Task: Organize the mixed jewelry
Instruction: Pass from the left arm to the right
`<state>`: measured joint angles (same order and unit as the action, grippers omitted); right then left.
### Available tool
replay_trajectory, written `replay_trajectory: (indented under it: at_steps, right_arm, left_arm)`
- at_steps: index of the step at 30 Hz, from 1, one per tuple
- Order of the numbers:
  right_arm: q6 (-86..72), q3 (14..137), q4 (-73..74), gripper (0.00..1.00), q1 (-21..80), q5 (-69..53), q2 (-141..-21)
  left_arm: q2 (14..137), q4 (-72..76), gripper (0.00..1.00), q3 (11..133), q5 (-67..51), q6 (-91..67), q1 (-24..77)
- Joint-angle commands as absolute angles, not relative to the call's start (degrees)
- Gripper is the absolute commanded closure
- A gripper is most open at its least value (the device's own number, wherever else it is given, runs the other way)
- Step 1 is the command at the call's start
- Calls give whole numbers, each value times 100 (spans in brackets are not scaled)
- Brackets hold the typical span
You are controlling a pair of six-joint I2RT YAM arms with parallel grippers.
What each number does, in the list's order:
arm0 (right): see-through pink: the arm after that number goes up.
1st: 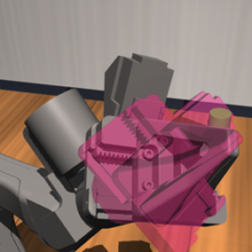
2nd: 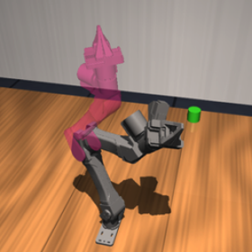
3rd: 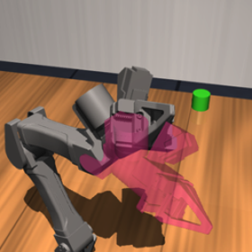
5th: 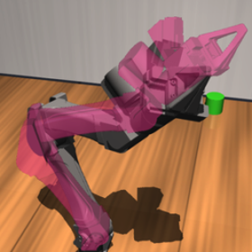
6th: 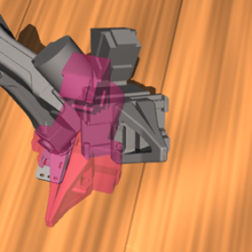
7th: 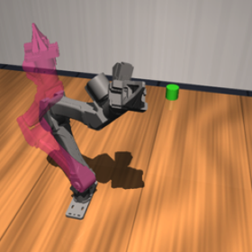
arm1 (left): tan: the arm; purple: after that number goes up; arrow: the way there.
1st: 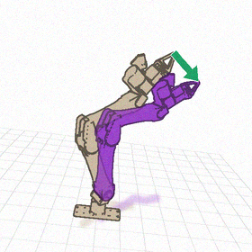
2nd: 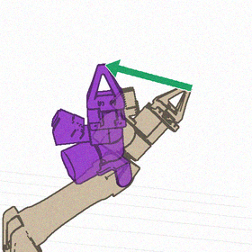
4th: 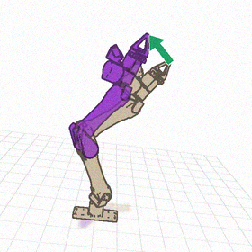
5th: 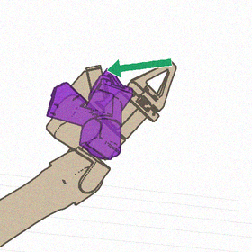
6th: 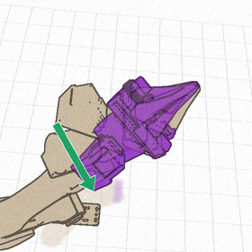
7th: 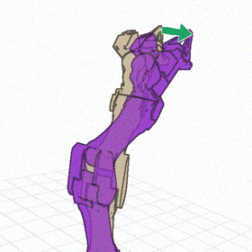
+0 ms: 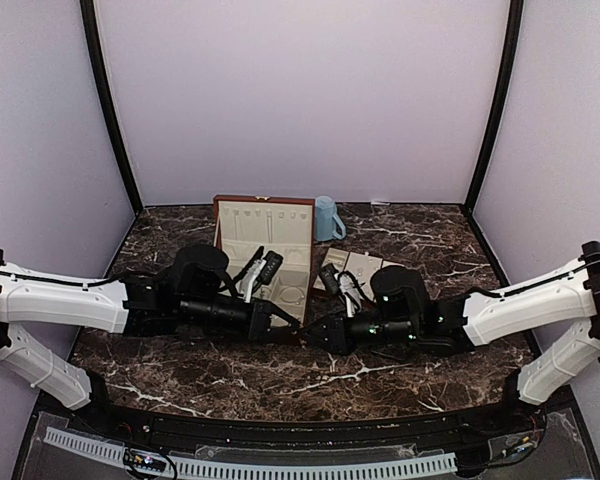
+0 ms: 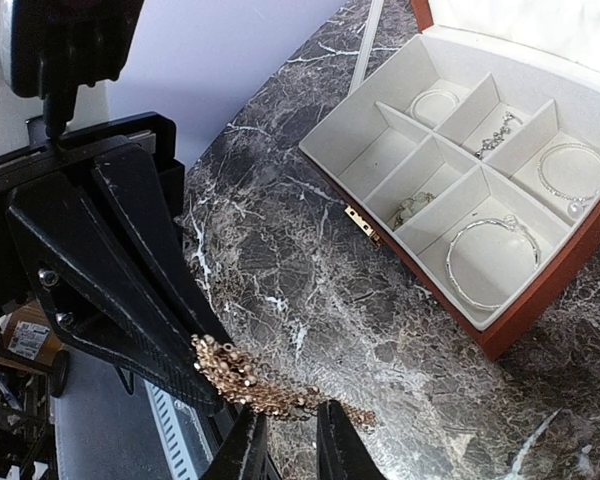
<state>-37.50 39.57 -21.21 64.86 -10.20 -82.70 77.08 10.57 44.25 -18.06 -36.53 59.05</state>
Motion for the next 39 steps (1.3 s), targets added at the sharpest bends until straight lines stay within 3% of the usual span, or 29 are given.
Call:
replay_trajectory:
  at_steps: [1, 8, 17, 32, 39]
  right_arm:
    - [-3535, 4234, -2222, 80, 6539, -936, -8380]
    - [-3334, 4451, -2082, 81, 6561, -936, -8476]
    - [-3242, 4465, -1678, 100, 6591, -764, -8270]
    - [-2923, 4939, -134, 100, 6592, -1016, -7980]
    - [-3119, 5096, 171, 100, 6592, -1194, -8217]
  left_arm:
    - [7482, 1075, 100, 4614, -1880, -3713, 5917]
    - [7490, 1105, 100, 4608, -1907, -3759, 5916]
    - [7362, 848, 100, 4589, -1582, -3615, 5915]
    - [7341, 115, 97, 4666, -1220, -2887, 5915]
    - [7334, 46, 89, 4388, -1270, -2670, 5915]
